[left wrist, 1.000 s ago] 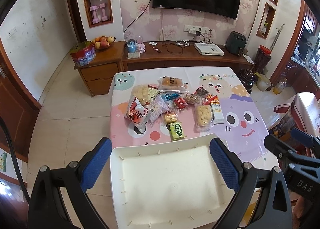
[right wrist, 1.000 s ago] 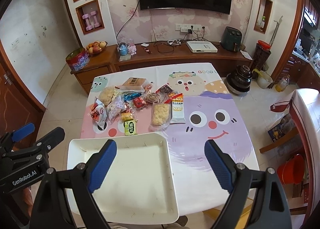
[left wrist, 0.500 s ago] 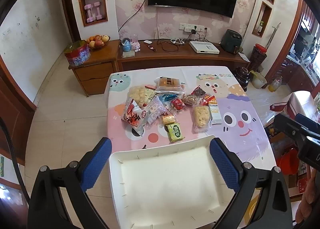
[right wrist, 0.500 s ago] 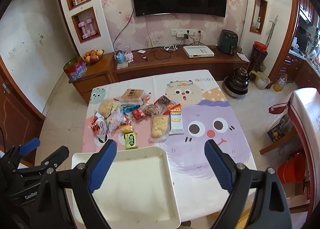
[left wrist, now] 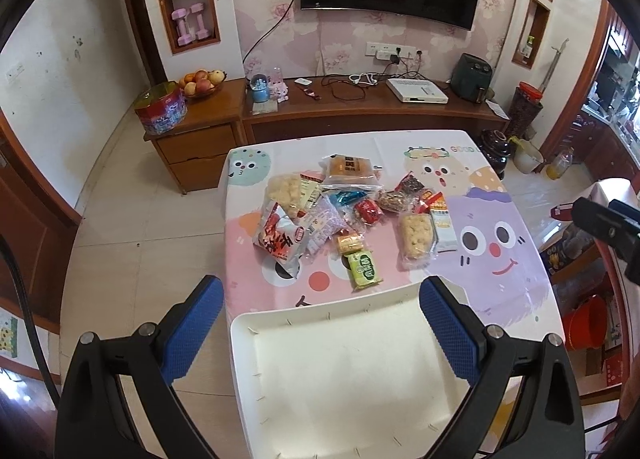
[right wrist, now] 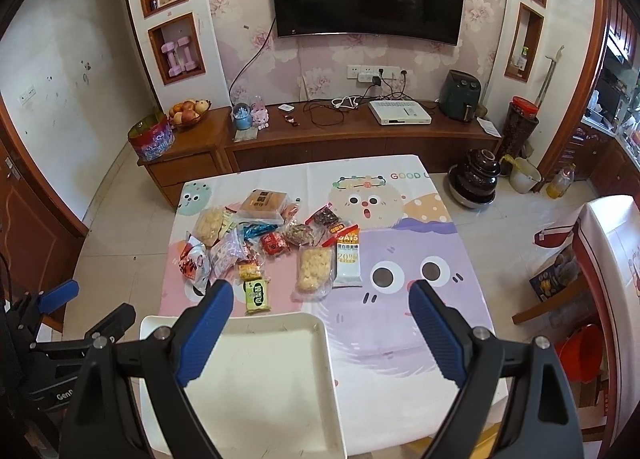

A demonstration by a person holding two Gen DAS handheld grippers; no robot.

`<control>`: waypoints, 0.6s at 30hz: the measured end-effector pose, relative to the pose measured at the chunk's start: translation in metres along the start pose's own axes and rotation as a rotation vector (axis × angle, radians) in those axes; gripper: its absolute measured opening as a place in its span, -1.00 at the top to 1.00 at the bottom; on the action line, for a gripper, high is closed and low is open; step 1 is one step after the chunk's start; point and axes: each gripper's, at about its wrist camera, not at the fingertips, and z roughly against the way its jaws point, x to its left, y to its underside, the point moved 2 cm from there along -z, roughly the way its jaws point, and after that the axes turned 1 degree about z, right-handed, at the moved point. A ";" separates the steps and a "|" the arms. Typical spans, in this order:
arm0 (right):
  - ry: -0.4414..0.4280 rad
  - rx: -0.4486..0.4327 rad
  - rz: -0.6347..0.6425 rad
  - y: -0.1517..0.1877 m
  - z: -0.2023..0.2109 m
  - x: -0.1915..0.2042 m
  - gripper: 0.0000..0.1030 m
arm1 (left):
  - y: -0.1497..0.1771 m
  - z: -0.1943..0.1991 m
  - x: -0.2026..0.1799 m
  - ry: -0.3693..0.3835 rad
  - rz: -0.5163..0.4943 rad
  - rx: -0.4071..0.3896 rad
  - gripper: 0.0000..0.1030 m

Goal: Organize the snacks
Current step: 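Grasp the puffed-snack bag with the right gripper while the left grasps the bread bag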

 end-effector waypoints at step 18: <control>-0.065 0.166 0.000 -0.036 -0.134 -0.035 -0.71 | -0.048 -0.132 0.055 -0.016 0.135 0.151 -0.90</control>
